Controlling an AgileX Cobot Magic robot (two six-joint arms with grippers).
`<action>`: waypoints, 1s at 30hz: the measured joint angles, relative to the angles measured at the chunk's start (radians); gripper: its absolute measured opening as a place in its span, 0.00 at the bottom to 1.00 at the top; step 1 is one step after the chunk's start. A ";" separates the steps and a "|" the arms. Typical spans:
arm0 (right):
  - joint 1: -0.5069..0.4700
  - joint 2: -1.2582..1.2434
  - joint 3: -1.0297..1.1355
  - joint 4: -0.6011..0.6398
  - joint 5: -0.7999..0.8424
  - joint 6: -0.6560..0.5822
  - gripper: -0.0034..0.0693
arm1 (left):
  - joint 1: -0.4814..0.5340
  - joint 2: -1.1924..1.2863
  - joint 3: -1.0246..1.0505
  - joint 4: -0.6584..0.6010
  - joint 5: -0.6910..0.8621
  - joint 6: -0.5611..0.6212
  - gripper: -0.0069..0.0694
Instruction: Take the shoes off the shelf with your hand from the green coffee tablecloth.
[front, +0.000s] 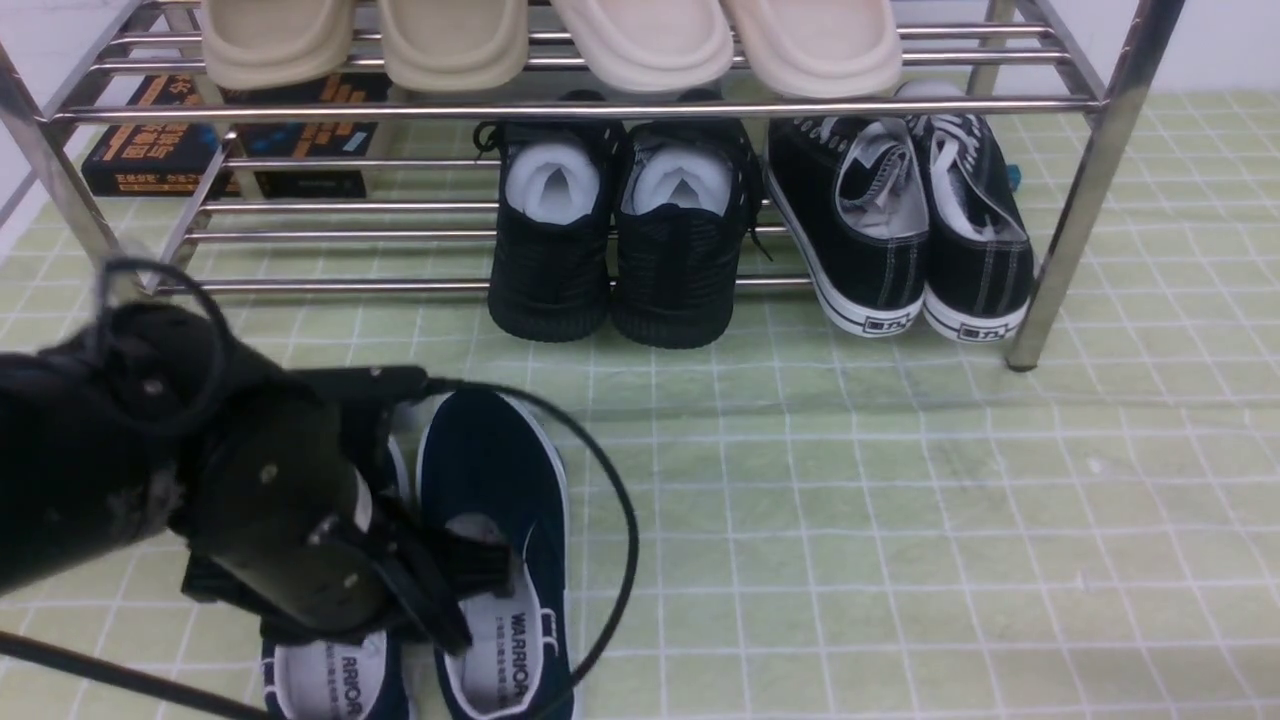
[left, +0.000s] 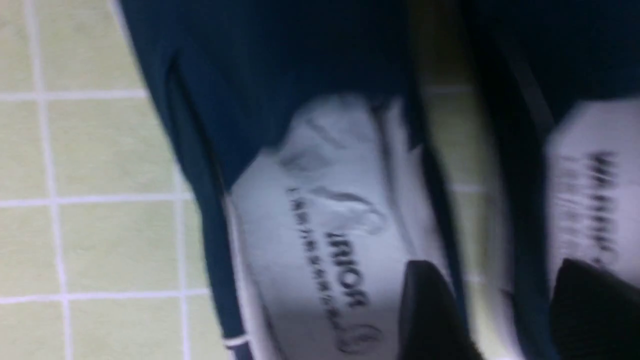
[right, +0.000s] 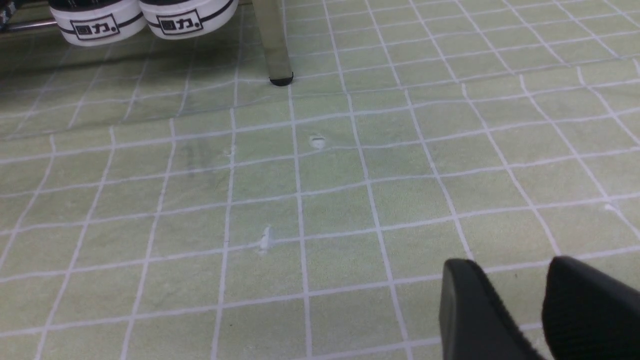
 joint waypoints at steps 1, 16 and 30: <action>0.000 0.000 0.000 0.000 0.000 0.000 0.37 | 0.000 -0.007 -0.009 -0.004 0.009 0.005 0.60; 0.000 0.000 0.000 0.000 0.000 0.000 0.37 | 0.000 -0.502 -0.223 0.064 0.453 0.207 0.09; 0.000 0.000 0.000 0.000 0.000 0.000 0.37 | 0.000 -1.235 0.461 -0.107 -0.257 0.211 0.09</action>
